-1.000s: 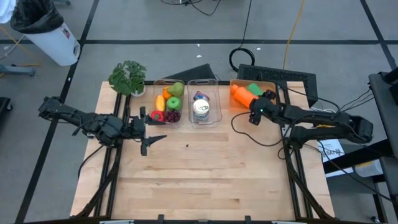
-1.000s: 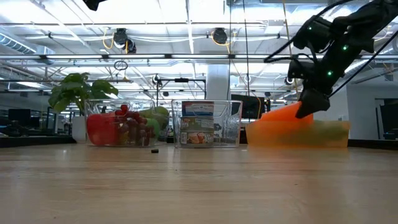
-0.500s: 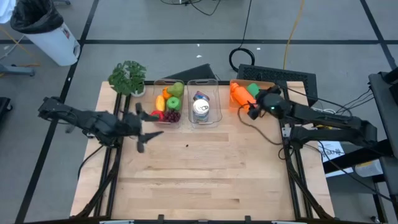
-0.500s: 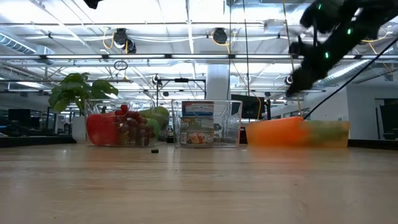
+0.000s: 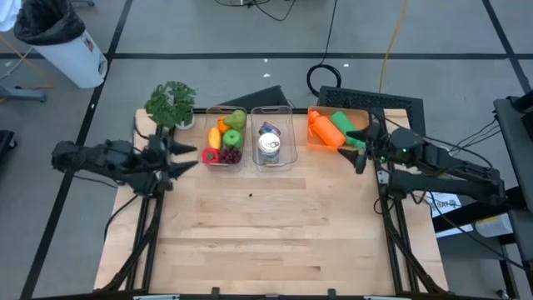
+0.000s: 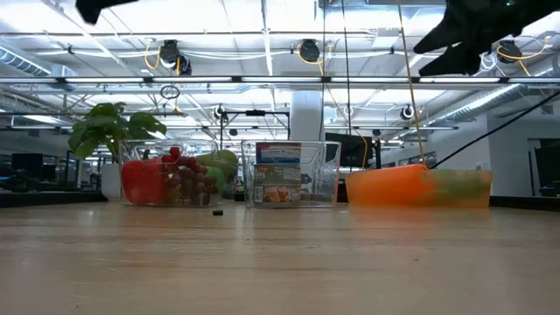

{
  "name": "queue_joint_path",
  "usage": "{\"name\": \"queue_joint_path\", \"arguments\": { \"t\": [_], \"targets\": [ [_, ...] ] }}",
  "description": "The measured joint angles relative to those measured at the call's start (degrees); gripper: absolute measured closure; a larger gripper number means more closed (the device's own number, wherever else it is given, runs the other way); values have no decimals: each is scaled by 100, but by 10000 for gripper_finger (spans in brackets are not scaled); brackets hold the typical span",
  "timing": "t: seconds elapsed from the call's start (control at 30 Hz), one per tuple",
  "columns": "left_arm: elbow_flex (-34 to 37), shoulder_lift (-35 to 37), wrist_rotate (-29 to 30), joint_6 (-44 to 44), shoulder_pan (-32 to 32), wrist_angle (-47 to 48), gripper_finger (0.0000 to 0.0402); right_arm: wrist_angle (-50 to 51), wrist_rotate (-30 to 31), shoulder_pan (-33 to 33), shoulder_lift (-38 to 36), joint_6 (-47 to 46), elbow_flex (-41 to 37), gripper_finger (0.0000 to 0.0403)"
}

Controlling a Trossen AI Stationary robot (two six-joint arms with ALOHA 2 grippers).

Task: Pick & Place Food Item
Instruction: Return to Home Position

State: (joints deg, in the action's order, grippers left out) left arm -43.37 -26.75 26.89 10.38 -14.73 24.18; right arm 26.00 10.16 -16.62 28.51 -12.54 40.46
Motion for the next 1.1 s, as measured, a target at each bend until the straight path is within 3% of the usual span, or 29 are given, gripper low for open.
{"name": "queue_joint_path", "arguments": {
  "t": [0.27, 0.43, 0.6, 0.77, 0.93, 1.1],
  "targets": [
    [1830, 414, -1124, 240, 482, -1818, 158, -1217, -798, 207, -277, -133, -756, 46],
    [2273, 807, -1212, 287, 962, -1792, 158, -1496, -1244, 219, -315, -14, -916, 46],
    [2516, 1592, -1891, 185, 1590, -1672, 158, -1545, -1375, 253, -617, 168, -1020, 46],
    [2981, 2258, -2144, 368, 2167, -1547, 158, -2415, -1382, 347, -933, 9, -1778, 46],
    [3494, 2606, -2826, 431, 2385, -1968, 158, -2925, -1457, 367, -1063, -165, -2456, 46],
    [3845, 2644, -2797, 382, 2517, -1928, 158, -3194, -1455, 357, -1277, 125, -2799, 46]
  ]
}}
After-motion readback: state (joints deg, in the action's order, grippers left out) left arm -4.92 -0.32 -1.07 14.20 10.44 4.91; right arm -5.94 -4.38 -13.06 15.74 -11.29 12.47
